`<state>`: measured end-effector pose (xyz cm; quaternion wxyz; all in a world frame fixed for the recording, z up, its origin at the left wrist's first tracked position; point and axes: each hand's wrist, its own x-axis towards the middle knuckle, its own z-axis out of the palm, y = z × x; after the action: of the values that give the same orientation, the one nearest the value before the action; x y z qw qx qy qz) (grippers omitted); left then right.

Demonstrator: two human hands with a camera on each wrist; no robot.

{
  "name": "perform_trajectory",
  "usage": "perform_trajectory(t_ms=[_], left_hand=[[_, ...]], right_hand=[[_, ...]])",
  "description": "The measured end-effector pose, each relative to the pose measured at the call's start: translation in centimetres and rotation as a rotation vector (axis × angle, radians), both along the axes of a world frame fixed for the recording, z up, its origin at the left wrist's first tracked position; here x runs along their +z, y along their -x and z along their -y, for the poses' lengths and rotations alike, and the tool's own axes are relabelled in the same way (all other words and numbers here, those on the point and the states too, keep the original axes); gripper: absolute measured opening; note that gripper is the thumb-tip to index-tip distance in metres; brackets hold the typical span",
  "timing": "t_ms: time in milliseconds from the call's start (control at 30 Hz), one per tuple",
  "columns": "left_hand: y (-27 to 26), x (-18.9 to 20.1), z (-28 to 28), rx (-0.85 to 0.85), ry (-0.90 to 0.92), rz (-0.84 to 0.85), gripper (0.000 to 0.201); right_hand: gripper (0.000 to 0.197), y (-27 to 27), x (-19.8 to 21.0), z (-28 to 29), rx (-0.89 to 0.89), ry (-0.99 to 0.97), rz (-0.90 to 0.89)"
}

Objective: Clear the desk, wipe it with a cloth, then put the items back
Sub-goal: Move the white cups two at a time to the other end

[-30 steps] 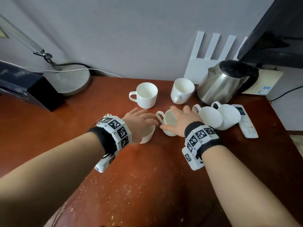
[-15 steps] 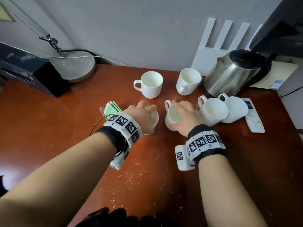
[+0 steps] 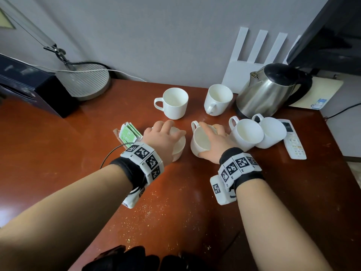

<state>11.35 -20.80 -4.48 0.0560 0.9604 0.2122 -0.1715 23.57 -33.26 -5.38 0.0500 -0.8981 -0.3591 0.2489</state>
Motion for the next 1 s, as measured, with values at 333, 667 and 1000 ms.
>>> perform_trajectory(t_ms=[333, 667, 1000], left_hand=[[-0.7, 0.3, 0.6, 0.065, 0.084, -0.098, 0.074], [-1.2, 0.8, -0.3, -0.059, 0.065, -0.092, 0.082], [1.9, 4.6, -3.8, 0.073, 0.003, 0.055, 0.085]], right_hand=[[0.082, -0.5, 0.5, -0.1, 0.062, 0.043, 0.027], [0.078, -0.1, 1.1, 0.1, 0.011, 0.042, 0.088], [0.066, 2.9, 5.9, -1.6, 0.01, -0.125, 0.129]])
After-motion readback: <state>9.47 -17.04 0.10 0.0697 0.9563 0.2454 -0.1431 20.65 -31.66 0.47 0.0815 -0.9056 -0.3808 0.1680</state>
